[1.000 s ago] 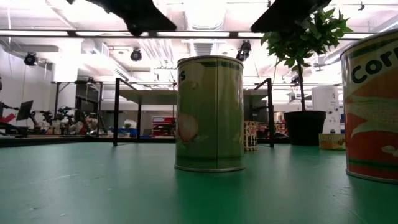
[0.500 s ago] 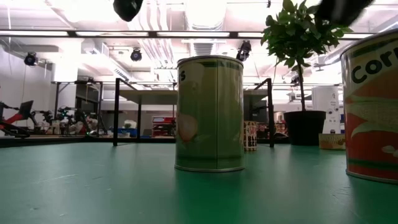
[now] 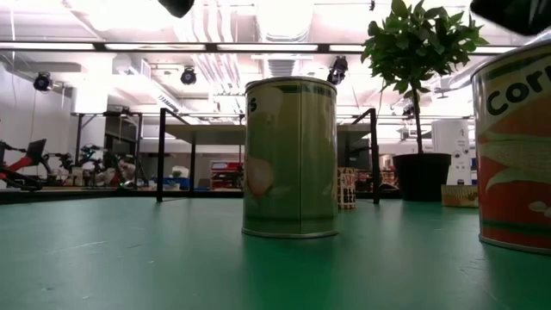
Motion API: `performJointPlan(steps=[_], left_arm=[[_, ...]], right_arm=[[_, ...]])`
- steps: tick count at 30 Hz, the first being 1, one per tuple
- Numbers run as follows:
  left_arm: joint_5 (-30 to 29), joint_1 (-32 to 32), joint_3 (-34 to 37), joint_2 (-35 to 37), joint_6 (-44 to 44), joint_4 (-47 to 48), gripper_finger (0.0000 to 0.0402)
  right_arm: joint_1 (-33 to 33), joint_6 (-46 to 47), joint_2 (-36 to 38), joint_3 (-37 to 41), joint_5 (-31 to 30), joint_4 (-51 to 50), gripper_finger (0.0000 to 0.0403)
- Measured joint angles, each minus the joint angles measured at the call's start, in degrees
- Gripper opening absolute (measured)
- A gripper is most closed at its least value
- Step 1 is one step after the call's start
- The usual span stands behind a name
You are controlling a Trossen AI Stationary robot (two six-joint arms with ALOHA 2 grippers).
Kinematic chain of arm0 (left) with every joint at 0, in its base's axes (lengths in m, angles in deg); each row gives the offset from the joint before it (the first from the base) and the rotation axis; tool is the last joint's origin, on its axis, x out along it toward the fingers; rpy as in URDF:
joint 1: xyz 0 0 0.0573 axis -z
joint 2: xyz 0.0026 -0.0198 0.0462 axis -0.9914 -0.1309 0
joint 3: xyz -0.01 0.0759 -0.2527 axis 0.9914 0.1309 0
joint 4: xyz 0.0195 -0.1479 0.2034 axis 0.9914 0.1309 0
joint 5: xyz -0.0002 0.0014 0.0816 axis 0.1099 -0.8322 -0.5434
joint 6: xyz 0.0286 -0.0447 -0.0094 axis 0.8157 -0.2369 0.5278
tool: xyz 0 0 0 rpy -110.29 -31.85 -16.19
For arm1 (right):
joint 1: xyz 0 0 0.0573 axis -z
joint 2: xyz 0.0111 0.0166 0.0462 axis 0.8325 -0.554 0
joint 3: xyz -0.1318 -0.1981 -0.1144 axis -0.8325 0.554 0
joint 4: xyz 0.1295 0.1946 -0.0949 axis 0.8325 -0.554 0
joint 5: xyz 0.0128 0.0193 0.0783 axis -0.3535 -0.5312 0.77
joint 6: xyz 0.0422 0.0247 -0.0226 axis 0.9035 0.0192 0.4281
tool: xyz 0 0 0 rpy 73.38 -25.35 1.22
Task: Pick and place cans onto a shelf
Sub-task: Put the right canned corn on the shelf
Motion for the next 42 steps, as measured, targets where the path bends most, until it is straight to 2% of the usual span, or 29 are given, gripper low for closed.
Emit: performJointPlan(steps=[7, 9, 13, 19, 24, 28, 34, 38, 42], left_arm=[[0.0, 0.0, 0.0, 0.0, 1.0, -0.3, 0.0000], [0.0, 0.0, 0.0, 0.0, 2.0, -0.3, 0.0000], [0.0, 0.0, 0.0, 0.0, 4.5, -0.7, 0.0000], [0.0, 0.0, 0.0, 0.0, 5.0, -1.1, 0.0000], [-0.1, 0.0, 0.0, 0.0, 7.4, -0.9, 0.0000], [-0.4, -0.1, 0.0, 0.0, 10.1, -1.7, 0.0000], [-4.4, -0.1, 0.0, 0.0, 12.2, -2.2, 0.0000], [-6.1, -0.1, 0.0, 0.0, 12.6, -2.3, 0.0000], [-6.1, -0.1, 0.0, 0.0, 12.0, -2.7, 0.0000]], right_arm=[[0.0, 1.6, -3.8, 0.0, 0.8, -3.4, 0.0009], [0.0, 1.7, -3.7, 0.0, -2.0, -6.4, 0.0009], [0.2, -3.1, -3.5, 0.1, -12.7, -8.7, 0.0009], [-1.3, -3.5, -1.2, 0.1, -15.0, -8.4, 0.0009], [-5.0, 4.3, 0.7, 0.1, -15.2, -8.5, 0.0009], [-8.2, 12.5, 2.4, 0.1, -17.9, -8.9, 0.0009], [-11.3, 24.4, 2.6, 1.7, -20.1, -9.6, 0.0017], [-12.5, 32.2, 2.6, 5.2, -20.6, -9.3, 0.0052], [-13.0, 36.3, 2.3, 9.1, -20.9, -7.2, 0.0113]])
